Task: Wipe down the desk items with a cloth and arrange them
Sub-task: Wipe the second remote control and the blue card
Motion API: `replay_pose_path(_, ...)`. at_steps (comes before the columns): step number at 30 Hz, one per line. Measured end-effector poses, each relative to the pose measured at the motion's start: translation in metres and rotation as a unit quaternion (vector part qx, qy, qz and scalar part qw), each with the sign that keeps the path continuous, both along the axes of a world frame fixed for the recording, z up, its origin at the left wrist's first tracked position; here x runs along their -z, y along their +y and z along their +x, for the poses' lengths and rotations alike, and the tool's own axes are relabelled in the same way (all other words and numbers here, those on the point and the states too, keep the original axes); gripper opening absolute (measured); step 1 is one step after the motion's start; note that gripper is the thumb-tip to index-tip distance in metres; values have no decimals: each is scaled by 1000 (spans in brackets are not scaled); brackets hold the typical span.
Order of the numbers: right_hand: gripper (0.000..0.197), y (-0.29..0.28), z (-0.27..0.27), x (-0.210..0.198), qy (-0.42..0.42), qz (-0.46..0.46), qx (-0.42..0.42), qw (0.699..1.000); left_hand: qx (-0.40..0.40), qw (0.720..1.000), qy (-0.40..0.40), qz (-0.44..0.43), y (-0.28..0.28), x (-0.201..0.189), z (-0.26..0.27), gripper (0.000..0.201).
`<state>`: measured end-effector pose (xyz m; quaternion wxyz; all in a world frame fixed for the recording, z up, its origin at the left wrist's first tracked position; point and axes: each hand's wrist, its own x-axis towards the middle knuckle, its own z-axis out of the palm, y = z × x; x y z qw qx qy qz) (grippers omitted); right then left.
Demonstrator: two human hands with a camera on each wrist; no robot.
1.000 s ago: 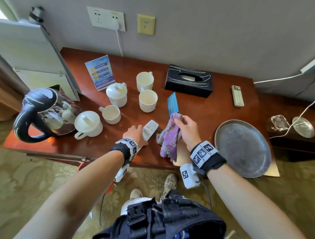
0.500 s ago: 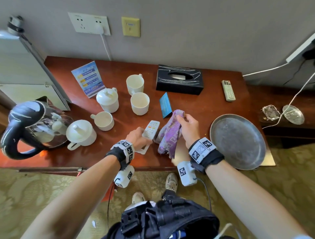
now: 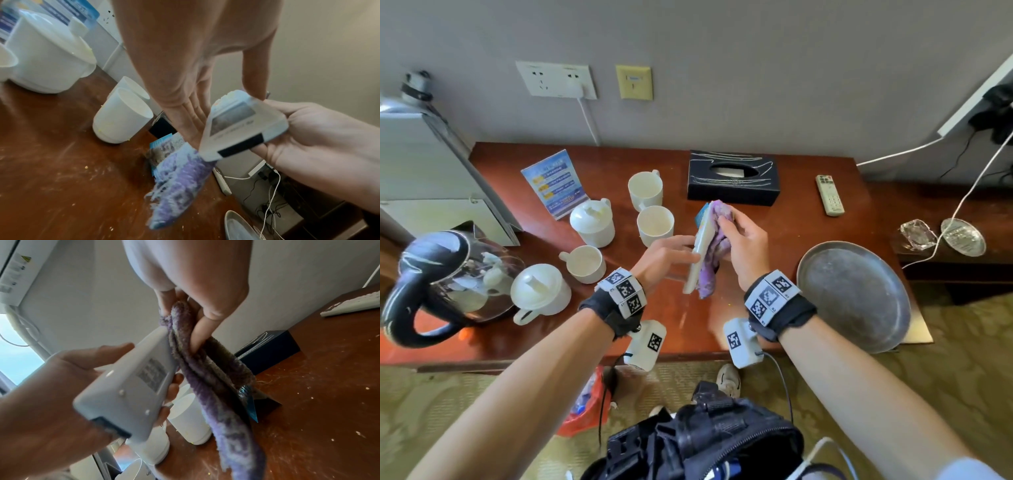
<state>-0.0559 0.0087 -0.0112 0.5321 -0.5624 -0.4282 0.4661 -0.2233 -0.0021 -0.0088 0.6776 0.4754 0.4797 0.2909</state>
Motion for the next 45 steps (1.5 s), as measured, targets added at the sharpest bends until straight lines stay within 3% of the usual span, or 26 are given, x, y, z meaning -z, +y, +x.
replay_pose_path(4,26,-11,-1,2,-51,3,-41,998,-24,999,-7,34,4,-11,5,27)
replay_pose_path(10,28,2,9,-7,-120,25,-26,992,-5,998,29,49,9,-14,7,28)
replay_pose_path(16,30,19,14,-15,-98,37,4,994,-2,997,44,64,8,-17,17,33)
replay_pose_path(25,26,-12,26,3,-128,44,-66,989,-1,998,39,51,5,-12,20,35)
replay_pose_path(33,28,14,10,-7,-30,11,59,998,-16,996,54,72,-13,-14,26,25)
replay_pose_path(40,22,-36,-10,-5,-25,35,-28,999,-47,996,18,73,-22,-24,8,21)
replay_pose_path(45,25,-47,-17,5,-34,39,-37,998,-28,997,23,67,-31,-25,-7,22)
